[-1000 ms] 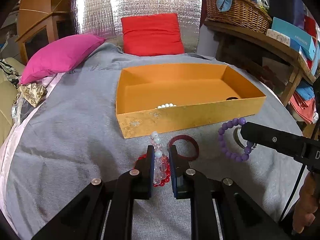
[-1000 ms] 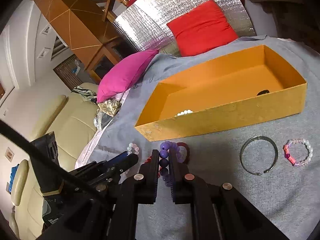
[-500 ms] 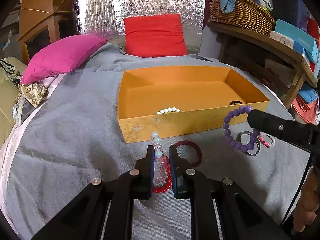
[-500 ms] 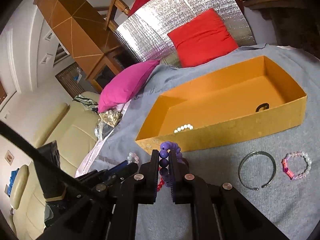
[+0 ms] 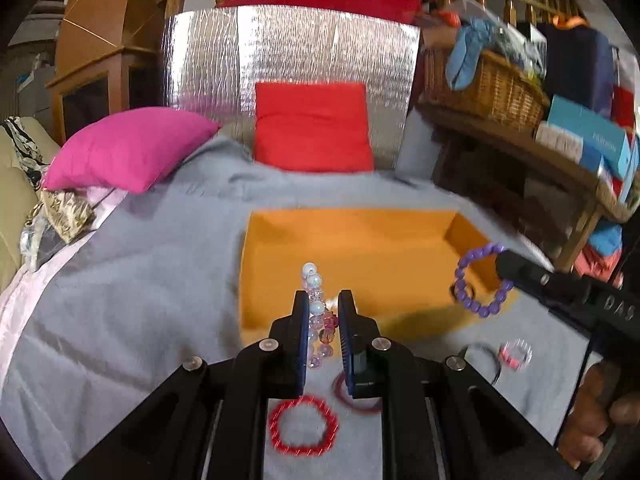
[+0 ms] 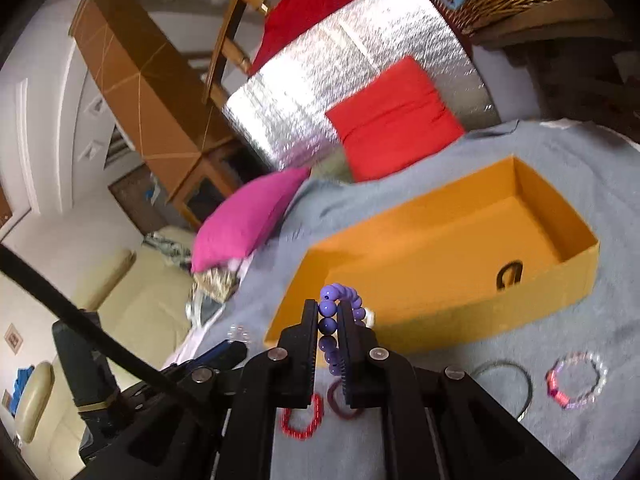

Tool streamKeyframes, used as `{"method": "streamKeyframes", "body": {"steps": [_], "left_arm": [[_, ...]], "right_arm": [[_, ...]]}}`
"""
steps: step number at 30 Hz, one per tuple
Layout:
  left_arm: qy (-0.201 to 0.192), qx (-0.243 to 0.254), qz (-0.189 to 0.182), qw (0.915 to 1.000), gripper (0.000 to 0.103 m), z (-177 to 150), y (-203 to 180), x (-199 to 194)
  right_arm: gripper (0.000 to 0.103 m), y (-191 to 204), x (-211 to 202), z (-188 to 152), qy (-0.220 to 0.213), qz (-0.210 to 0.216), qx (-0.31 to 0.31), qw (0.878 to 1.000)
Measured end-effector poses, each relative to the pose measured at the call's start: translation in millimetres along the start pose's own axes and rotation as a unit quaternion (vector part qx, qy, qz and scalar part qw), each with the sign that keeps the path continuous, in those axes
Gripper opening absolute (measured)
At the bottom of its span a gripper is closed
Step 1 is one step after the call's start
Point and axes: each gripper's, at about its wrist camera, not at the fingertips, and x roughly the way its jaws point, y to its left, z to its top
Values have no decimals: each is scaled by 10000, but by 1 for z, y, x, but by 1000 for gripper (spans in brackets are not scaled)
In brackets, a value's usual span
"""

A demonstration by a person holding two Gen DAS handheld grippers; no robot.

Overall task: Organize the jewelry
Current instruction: 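Carry the crystal bracelet with the left gripper while the right carries the purple bracelet over the box, then open both grippers to drop the two bracelets into the orange box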

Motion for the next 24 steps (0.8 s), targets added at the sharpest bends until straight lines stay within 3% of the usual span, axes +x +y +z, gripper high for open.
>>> {"method": "streamKeyframes", "body": {"steps": [4,14,24], "left_arm": [[-99,-134,-183,9997,15,15,-7,15],[548,-76,-617,9966,15,27,-38,85],[1374,-246,-709,9877,15,18,-41,141]], "right_arm": [[10,-6,7,12,-186,-65,95,9998],[10,-45,43,29,72,-364,506,9980],[11,-83,78,44,256,-453,918,9944]]}}
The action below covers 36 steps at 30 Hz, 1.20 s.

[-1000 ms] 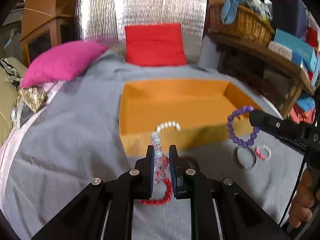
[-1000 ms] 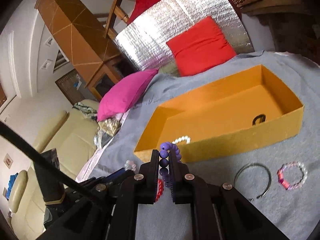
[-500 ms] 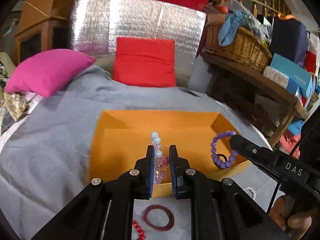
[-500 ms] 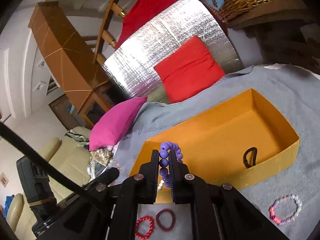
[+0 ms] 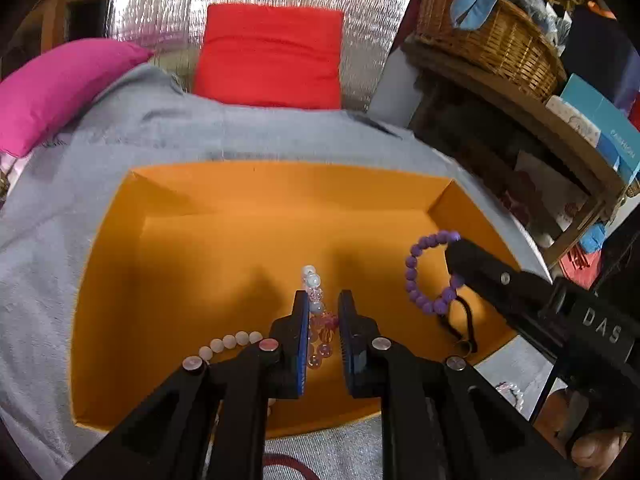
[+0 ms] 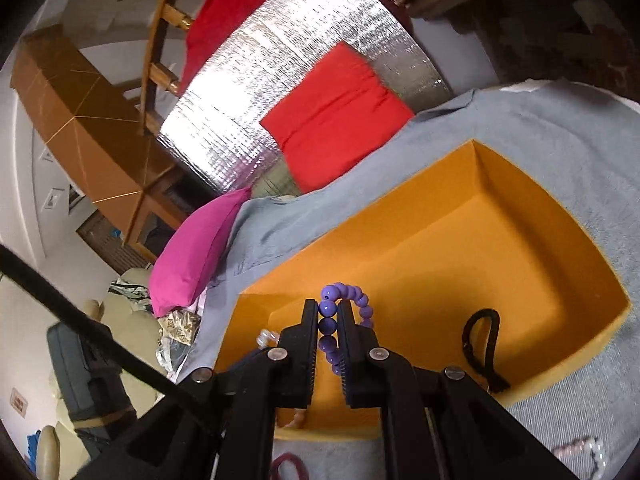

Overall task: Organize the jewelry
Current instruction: 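Open both grippers to drop the two bracelets into the orange box, then withdraw both grippers from the box toward the remaining bracelets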

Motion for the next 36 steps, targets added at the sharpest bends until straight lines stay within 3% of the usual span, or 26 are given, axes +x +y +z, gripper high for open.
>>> {"method": "streamKeyframes", "body": {"steps": [10,12,14,21,25,29,31,36], "left_arm": [[456,-49,-132,9989,17,-4,3,17],[451,-1,-44,9990,37,-4,1,15],[343,44,51,9994,48,-5,-1,8],[19,243,800,9965,74,-13,-4,-35],[-180,223,1435,9892,78,-28,-3,-65],[-300,365,1955,9796,79,-52,-5,-91],[-370,447,2174,9744,79,-64,-4,-102],[-469,528,2231,9722,80,-99,3,-133]], "right_arm": [[14,-4,24,7,105,-160,90,9998],[16,-7,22,10,89,-205,127,9997],[34,-10,17,11,49,-196,211,9996],[36,-3,-20,15,-225,-249,49,9994],[47,13,-44,5,-209,-692,-383,9966],[48,28,-68,-11,-208,-1019,-783,9915],[54,34,-81,-22,-199,-1108,-925,9893],[61,42,-117,-63,-115,-1366,-1225,9830]]}}
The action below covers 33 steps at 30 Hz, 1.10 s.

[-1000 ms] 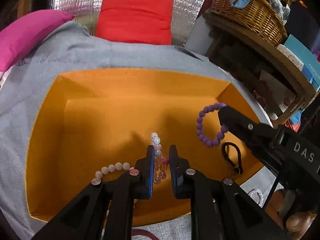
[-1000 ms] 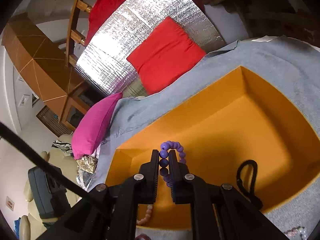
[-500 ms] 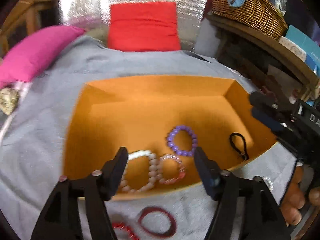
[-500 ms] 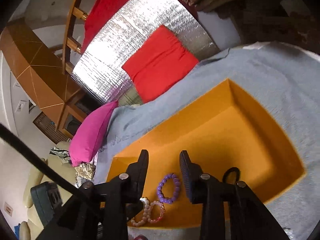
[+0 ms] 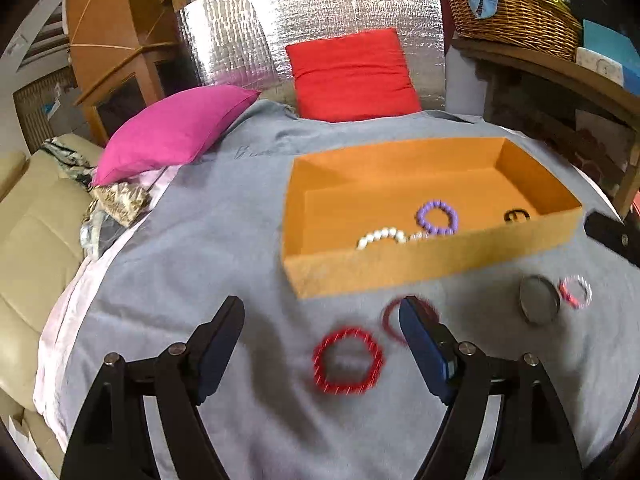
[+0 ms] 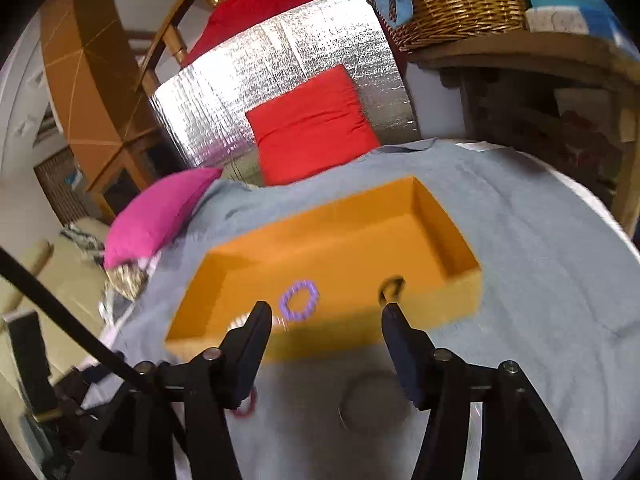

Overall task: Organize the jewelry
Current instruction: 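Withdraw both grippers from the box toward the remaining bracelets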

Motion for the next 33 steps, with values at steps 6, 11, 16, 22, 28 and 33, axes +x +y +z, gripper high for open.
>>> {"method": "streamKeyframes", "body": {"steps": [6,11,16,22,28,33], "left_arm": [[-259,-153,113,9995,82,-15,21,-18],[-350,-158,203,9991,82,-15,33,-20],[-335,-253,77,9991,82,-14,40,-20],[-320,-204,-9,9993,82,-15,38,-21],[-252,-174,-80,9995,82,-15,34,-19],[-177,-128,-102,9997,82,-16,28,-14]], "right_arm": [[61,8,-19,-31,165,-138,-235,9995],[62,13,-8,-36,118,-103,-319,9994],[62,21,8,-39,256,-65,-373,9990],[62,31,13,-41,278,0,-511,9983],[62,33,12,-42,287,43,-509,9983],[62,30,13,-42,354,34,-490,9982]]}}
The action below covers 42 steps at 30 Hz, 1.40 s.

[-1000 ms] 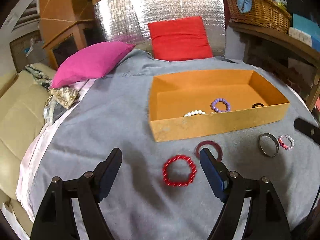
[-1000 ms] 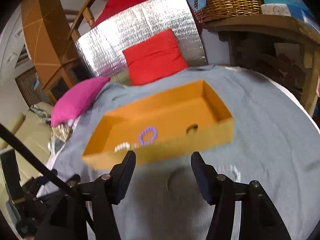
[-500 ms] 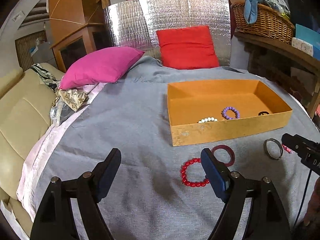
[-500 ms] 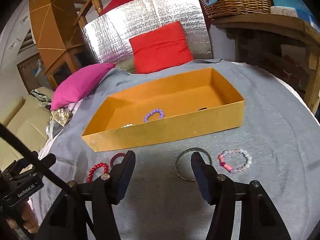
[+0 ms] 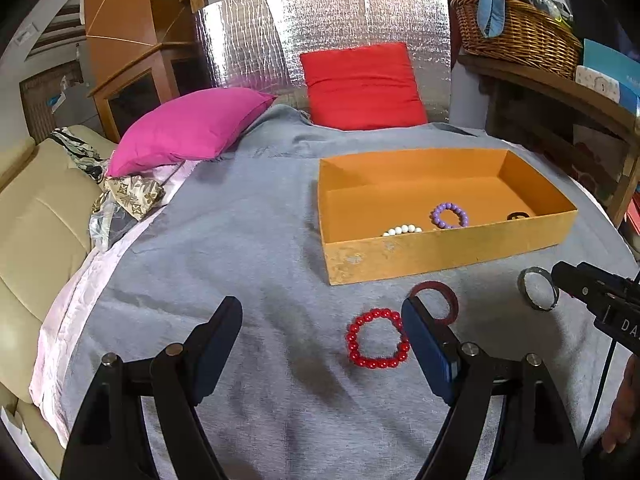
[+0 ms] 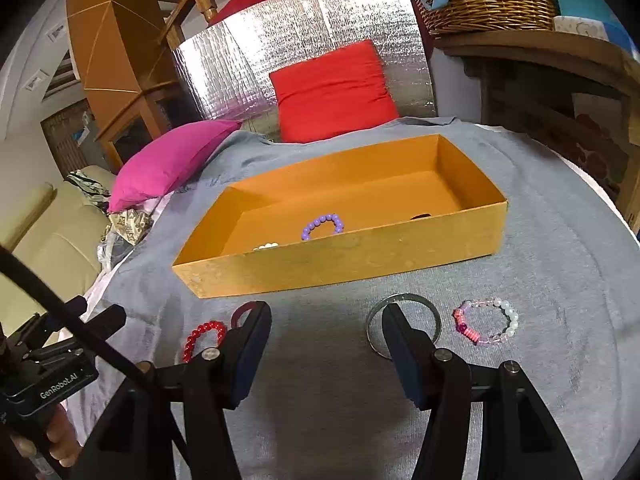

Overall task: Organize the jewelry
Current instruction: 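Withdraw both grippers from the box toward the remaining bracelets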

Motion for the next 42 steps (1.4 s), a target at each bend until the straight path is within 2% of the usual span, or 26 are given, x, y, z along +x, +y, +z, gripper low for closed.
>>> {"method": "streamKeyframes", "body": {"steps": [18,42], "left_arm": [[129,179,-89,9997,82,0,-18,10],[247,230,-68,9994,82,-4,-21,15]], "right_arm": [[62,-6,2,-3,202,-30,17,9998],[62,-14,6,-4,298,-111,36,9995]]}}
